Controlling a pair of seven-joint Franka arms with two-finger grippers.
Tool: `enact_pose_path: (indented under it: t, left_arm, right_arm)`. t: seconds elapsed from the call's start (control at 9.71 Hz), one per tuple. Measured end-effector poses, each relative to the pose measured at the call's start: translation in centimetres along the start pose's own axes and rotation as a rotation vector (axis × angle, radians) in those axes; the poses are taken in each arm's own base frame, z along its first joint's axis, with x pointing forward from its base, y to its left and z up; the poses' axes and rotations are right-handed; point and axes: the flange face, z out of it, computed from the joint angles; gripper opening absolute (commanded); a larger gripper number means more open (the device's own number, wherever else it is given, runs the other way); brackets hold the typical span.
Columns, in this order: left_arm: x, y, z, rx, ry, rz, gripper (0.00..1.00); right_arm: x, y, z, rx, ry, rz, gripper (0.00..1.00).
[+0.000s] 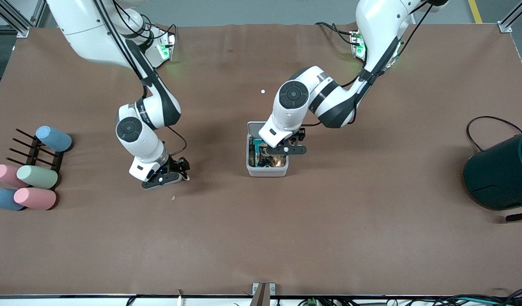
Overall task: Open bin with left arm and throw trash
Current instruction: 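Grasp the white twist tie with the right gripper while the left gripper withdraws, then carry the twist tie over the bin and release it with the right gripper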
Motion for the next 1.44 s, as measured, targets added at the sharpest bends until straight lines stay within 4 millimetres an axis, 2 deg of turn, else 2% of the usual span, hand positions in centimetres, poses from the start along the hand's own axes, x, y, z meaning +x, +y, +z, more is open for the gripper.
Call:
enact_pose_path:
  t: [0.1,0.21,0.31,0.41,0.51,0.62,0.72,0.93,1.13,1.24,1.44]
  left_arm:
    - [0.9,-0.9,-0.8,0.005,0.001,-0.019,1.0]
    - [2.6,-2.7,-2.7,0.003,0.015,-0.056,1.0]
    - [4.7,-5.5,-5.5,0.0,0.034,-0.11,1.0]
    - [6.7,-9.1,-8.7,0.002,0.054,-0.162,1.0]
    - [8.3,-13.0,-11.9,0.008,0.073,-0.189,1.0]
    - [9.4,-16.9,-14.7,0.017,0.085,-0.189,1.0]
    - [10.1,-20.2,-16.9,0.03,0.085,-0.175,1.0]
    - [10.0,-24.7,-20.7,0.021,0.064,-0.141,1.0]
    - [8.2,-28.5,-25.8,0.02,0.056,-0.082,1.0]
    - [6.7,-30.8,-28.8,0.044,0.066,-0.058,1.0]
    - [3.4,-36.4,-33.8,0.066,0.059,-0.011,1.0]
  right_arm:
    - [-0.3,-0.6,0.7,0.002,-0.013,-0.012,0.92]
    - [-0.6,-1.5,1.3,0.006,-0.025,-0.028,0.89]
    - [-1.0,-2.3,2.0,0.009,-0.039,-0.04,0.66]
    - [-1.4,-2.7,2.6,0.01,-0.051,-0.047,0.29]
    - [-1.7,-2.8,3.0,0.01,-0.06,-0.046,0.06]
    - [-1.7,-2.6,3.0,0.008,-0.06,-0.021,0.0]
    - [-1.6,-2.3,2.8,0.005,-0.056,0.028,0.0]
    - [-1.3,-2.1,2.5,0.002,-0.048,0.113,0.0]
    - [0.2,-3.0,1.3,0.015,-0.003,0.223,0.0]
    - [1.7,-4.5,-0.2,0.04,0.034,0.299,0.0]
    - [5.3,-10.4,-5.3,0.116,0.07,0.448,0.0]
